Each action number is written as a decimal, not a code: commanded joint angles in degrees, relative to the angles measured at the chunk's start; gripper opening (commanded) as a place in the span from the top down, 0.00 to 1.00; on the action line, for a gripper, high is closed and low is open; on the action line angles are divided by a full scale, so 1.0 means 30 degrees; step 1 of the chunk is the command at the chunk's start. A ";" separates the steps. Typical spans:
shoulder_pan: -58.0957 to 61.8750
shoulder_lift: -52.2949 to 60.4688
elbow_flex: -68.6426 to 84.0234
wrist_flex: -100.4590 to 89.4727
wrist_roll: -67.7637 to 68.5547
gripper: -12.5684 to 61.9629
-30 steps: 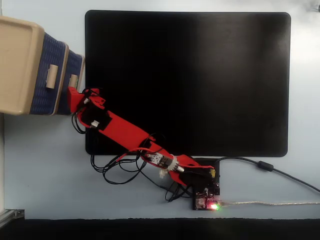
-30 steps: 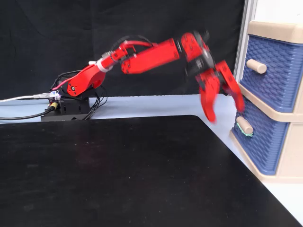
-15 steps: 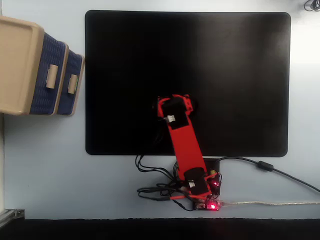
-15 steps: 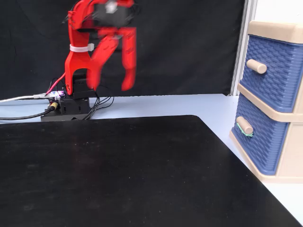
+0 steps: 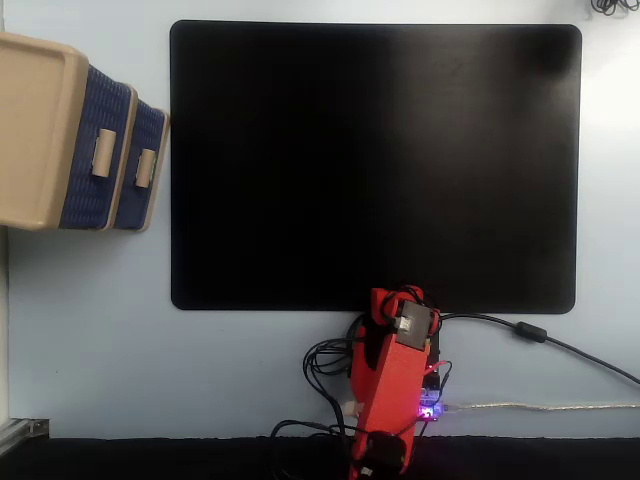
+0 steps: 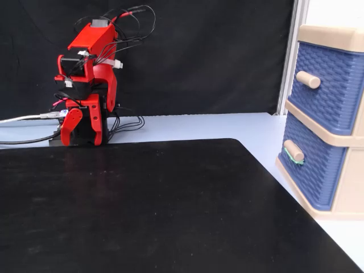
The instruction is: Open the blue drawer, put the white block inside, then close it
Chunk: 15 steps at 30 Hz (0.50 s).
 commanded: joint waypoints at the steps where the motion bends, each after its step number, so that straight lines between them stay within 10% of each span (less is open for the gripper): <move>1: 0.0527 0.1553 -0.0059 0.2021 -0.0059 0.37; 15: 0.0791 0.1611 -0.0059 0.4189 0.0117 0.37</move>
